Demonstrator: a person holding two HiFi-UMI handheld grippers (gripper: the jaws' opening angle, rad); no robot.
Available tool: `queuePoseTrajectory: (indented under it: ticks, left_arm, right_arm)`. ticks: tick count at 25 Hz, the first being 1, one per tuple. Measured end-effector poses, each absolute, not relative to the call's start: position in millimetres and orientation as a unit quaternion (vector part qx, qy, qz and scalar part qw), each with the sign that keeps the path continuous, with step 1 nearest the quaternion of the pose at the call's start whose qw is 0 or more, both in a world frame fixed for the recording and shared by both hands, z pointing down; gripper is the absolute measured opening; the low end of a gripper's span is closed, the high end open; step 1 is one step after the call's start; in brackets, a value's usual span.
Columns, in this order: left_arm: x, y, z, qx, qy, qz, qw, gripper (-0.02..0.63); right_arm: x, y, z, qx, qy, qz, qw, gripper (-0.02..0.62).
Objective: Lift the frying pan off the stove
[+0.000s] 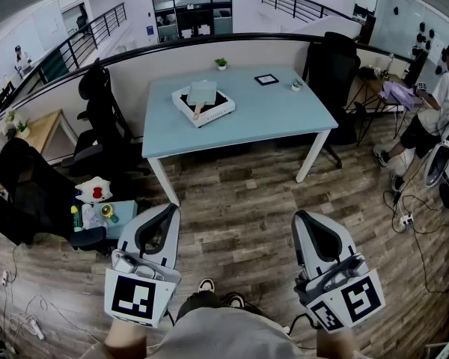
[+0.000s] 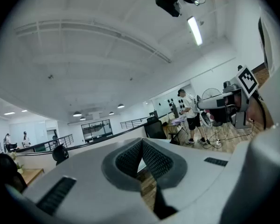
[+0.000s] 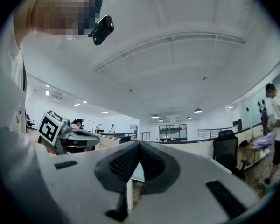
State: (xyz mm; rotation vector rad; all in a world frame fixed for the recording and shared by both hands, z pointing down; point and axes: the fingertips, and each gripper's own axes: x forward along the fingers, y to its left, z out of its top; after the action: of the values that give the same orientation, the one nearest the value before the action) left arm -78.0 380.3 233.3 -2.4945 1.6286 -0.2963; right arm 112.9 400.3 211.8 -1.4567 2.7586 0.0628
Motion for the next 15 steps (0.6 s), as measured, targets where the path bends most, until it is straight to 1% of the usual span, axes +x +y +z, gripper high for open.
queuePoseTrajectory:
  ticks: [2,6,10,15]
  left_arm:
    - [-75.6,383.0,235.8,-0.831,0.543,-0.097,0.072,0.003]
    - [-71.9,381.8,241.8,-0.829,0.545,-0.106,0.068,0.003]
    - [-66.8,380.0,242.9,-0.828,0.547,-0.106,0.065,0.003]
    - [-57.3,381.9,238.1,-0.827,0.551,-0.091,0.068,0.005]
  right_arm:
    - [116.8,402.2,212.2,-0.467,0.884,0.017,0.019,0.003]
    - [124.2,402.4,208.3,-0.457,0.888,-0.012,0.057,0.003]
    - [130.5,400.4,211.0,-0.464,0.885,-0.001,0.038,0.003]
    - [140.4,402.5,221.0,-0.464,0.885,-0.007,0.032,0.003]
